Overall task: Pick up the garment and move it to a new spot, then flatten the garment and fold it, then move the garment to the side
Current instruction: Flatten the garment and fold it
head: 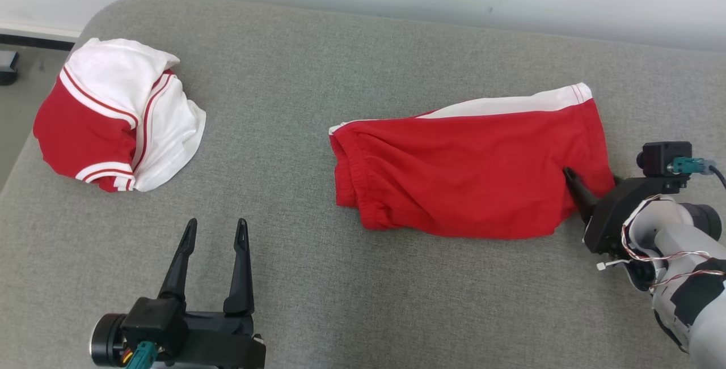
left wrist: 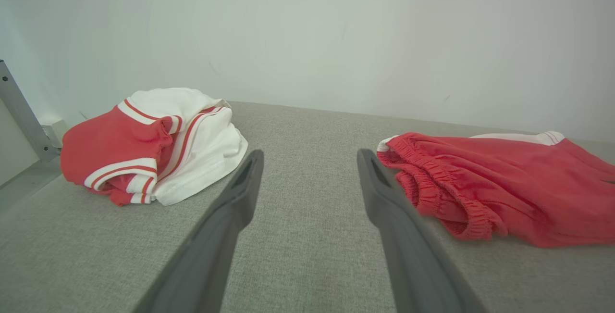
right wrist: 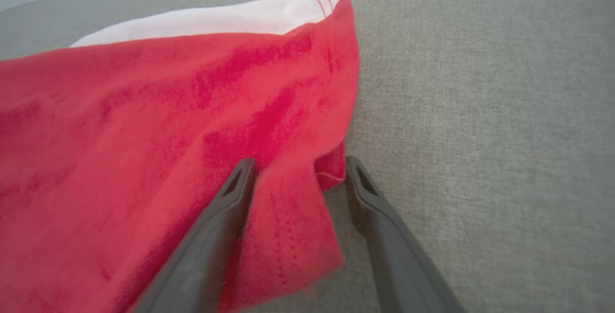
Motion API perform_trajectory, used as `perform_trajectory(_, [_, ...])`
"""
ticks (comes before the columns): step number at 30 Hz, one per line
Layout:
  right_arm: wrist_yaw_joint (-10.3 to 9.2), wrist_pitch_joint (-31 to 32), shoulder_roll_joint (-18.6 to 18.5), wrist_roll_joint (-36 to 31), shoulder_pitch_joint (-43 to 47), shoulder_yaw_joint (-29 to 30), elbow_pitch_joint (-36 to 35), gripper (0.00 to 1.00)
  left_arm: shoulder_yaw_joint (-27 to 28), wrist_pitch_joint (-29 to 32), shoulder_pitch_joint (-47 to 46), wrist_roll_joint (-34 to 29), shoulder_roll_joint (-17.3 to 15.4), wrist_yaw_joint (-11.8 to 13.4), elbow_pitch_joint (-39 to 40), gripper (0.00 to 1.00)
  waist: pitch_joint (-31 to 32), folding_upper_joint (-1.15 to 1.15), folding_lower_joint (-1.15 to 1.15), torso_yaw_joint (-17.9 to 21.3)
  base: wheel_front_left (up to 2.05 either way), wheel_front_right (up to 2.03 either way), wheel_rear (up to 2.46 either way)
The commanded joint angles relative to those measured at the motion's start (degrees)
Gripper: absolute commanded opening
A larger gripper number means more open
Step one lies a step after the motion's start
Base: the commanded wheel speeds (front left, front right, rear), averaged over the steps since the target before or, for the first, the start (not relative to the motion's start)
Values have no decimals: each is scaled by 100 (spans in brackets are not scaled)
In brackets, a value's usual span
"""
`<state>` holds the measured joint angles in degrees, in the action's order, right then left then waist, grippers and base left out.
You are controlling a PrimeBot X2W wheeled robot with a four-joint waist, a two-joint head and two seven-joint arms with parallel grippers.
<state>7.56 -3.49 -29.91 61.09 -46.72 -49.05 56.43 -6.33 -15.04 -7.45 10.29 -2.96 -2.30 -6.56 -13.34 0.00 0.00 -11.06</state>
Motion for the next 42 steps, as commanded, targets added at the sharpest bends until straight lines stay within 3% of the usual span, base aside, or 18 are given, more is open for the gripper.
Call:
perform_trajectory(1, [-15,45,75,39,56,-52,9,0,2,-14,-25,31,10,20,-9,100,20,0,0,9,0,0,0])
perform_trajectory(11, [-15,-144,-27,351,442,-54,-287,0,-30,-14,212,111,10,-13,-172,100,415,0,0,217,0,0,0])
perform_trajectory(23, [-15,-327,-728,769,1641,39,-1230,0,-32,-14,533,54,10,-108,-240,100,723,0,0,555,0,0,0])
perform_trajectory(24, [-15,-352,-766,748,1675,66,-1251,41,-30,-14,530,50,10,-121,-250,100,721,0,0,575,0,0,0])
perform_trajectory(25, [-15,-370,-782,748,1703,100,-1253,100,-35,-14,532,46,10,-112,-258,100,721,0,0,589,0,0,0])
perform_trajectory(31, [-15,-230,-814,419,1411,186,-973,100,-122,-14,459,56,10,-155,-313,100,720,0,0,569,0,0,0])
perform_trajectory(42, [-15,614,-497,160,771,151,-88,100,-196,-14,340,-4,9,-147,-325,100,558,0,0,331,0,0,0])
